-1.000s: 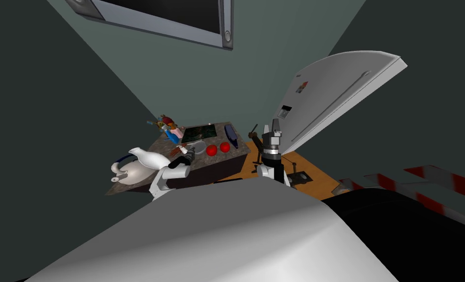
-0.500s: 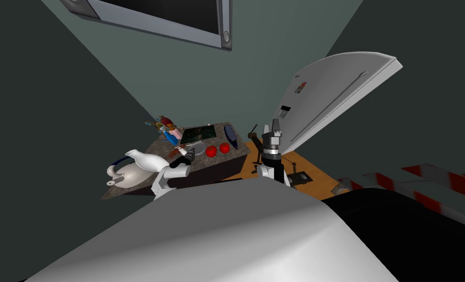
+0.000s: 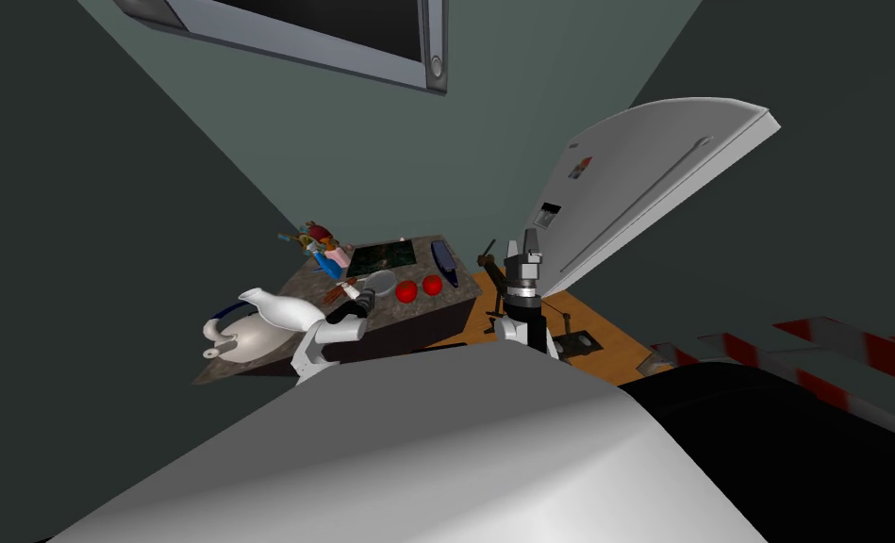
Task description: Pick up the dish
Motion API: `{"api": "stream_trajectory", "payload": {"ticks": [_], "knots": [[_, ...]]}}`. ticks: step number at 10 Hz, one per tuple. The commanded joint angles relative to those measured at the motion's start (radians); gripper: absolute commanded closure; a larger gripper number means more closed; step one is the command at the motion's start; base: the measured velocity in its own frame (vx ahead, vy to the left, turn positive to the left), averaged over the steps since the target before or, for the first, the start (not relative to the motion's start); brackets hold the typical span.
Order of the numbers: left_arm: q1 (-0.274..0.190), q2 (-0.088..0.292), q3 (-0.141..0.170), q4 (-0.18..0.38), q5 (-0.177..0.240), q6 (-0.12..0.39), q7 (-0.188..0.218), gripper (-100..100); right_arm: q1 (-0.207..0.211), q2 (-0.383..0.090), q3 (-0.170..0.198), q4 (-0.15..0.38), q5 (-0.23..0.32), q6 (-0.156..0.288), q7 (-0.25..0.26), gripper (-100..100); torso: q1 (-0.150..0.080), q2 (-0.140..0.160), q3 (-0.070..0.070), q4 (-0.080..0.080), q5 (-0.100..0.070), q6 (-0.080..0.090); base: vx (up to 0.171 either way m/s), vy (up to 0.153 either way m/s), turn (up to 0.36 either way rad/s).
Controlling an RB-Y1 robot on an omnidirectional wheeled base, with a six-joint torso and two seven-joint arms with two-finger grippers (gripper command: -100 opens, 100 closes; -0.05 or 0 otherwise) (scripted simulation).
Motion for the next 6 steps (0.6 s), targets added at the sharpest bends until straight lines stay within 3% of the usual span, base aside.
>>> {"api": "stream_trajectory", "payload": {"ticks": [1, 2, 3, 5, 6], "knots": [[0.0, 0.0, 0.0, 0.0, 0.0, 0.0, 0.0, 100, 0.0, 0.0, 0.0, 0.0, 0.0, 0.0, 0.0, 0, 0.0, 0.0, 0.0, 0.0, 0.0, 0.0, 0.0, 0.0, 0.0], [0.0, 0.0, 0.0, 0.0, 0.0, 0.0, 0.0, 0, 0.0, 0.0, 0.0, 0.0, 0.0, 0.0, 0.0, 0, 0.0, 0.0, 0.0, 0.0, 0.0, 0.0, 0.0, 0.0, 0.0], [0.01, 0.0, -0.005, -0.03, -0.001, 0.018, -0.001, 100, 0.0, 0.0, 0.0, 0.0, 0.0, 0.0, 0.0, 0, 0.0, 0.0, 0.0, 0.0, 0.0, 0.0, -0.019, -0.004, 0.034], [0.014, 0.001, -0.006, -0.038, 0.0, 0.02, -0.001, 100, 0.0, 0.0, 0.0, 0.0, 0.0, 0.0, 0.0, 0, -0.001, 0.004, 0.002, 0.001, -0.001, 0.0, -0.033, -0.003, 0.026], [0.015, 0.001, -0.006, -0.04, 0.0, 0.024, -0.001, 0, 0.0, 0.0, 0.0, 0.0, 0.0, 0.0, 0.0, 0, -0.001, 0.003, 0.002, 0.001, -0.001, 0.0, 0.0, 0.0, 0.0]]}}
